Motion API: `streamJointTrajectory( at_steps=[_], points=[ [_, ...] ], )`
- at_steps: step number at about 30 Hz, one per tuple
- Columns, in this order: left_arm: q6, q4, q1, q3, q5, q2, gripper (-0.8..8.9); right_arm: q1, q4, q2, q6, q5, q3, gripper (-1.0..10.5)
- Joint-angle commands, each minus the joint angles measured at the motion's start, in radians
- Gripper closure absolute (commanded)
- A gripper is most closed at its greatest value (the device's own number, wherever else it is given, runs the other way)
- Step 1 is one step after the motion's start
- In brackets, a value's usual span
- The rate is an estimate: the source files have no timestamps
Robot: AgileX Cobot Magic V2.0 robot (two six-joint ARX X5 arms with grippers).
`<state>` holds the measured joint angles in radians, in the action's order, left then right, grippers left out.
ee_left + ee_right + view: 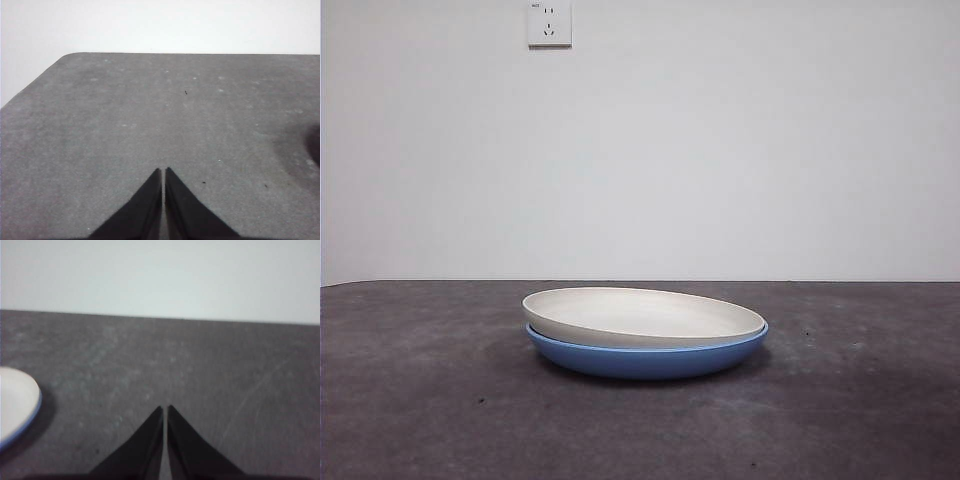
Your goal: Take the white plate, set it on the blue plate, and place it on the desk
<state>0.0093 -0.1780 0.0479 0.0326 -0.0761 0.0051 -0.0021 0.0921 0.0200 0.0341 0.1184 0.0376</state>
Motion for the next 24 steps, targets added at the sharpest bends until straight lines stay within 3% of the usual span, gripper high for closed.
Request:
streamJointTrajectory(
  at_steps=[1,8,24],
  points=[
    [-0.002,-0.008,0.001,-0.021,0.002,-0.002,8.03,0.000,-0.011,-0.017,0.039,-0.008,-0.028,9.4],
    [-0.002,-0.008,0.001,-0.021,0.002,-0.002,8.03,-0.001,0.049,-0.016,0.045,-0.014,-0.027,9.4],
    [-0.002,-0.008,0.001,-0.021,0.002,-0.002,8.03,-0.001,0.005,-0.016,0.044,-0.015,-0.026,9.4]
  ],
)
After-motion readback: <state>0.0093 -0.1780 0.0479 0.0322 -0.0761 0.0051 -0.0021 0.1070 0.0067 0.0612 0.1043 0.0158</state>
